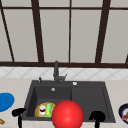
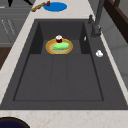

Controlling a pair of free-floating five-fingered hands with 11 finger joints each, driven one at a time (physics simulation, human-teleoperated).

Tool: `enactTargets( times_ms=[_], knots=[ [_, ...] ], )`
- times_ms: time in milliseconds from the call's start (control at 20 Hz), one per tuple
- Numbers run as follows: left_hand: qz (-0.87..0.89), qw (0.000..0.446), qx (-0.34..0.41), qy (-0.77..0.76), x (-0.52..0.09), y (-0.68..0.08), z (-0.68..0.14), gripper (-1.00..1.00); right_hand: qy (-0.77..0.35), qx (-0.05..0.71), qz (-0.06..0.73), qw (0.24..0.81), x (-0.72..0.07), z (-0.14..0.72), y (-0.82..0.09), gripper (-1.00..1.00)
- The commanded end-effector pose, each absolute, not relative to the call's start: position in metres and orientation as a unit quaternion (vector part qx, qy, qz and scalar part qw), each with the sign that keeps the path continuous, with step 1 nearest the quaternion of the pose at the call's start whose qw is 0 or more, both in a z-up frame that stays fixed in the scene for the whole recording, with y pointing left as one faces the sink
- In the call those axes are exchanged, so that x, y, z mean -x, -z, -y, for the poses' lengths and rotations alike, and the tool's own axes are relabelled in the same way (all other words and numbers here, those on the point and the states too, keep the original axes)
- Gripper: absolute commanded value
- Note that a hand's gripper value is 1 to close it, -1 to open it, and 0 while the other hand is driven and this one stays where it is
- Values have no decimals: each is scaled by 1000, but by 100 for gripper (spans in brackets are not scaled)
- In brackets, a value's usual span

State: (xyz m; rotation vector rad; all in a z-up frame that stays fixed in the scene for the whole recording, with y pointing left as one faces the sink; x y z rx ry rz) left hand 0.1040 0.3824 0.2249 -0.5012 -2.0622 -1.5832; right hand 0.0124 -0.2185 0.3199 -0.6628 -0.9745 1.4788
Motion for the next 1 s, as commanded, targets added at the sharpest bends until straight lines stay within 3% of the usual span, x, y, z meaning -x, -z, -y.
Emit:
enactTargets(
  times_ms=[0, 700, 750, 950],
  knots=[
    [748, 253, 171, 589, -89, -219, -359, -100, -634, 284, 418, 585, -12, 219, -320, 0],
    [751, 247, 179, 585, -86, -202, -310, -100, -634, 284, 418, 585, -12, 219, -320, 0],
    [751, 247, 179, 585, -86, -202, -309, 0, -634, 284, 418, 585, -13, 219, -320, -100],
    [752, 239, 175, 589, -86, -202, -308, 0, -642, 277, 421, 577, -12, 218, -320, -100]
  ],
)
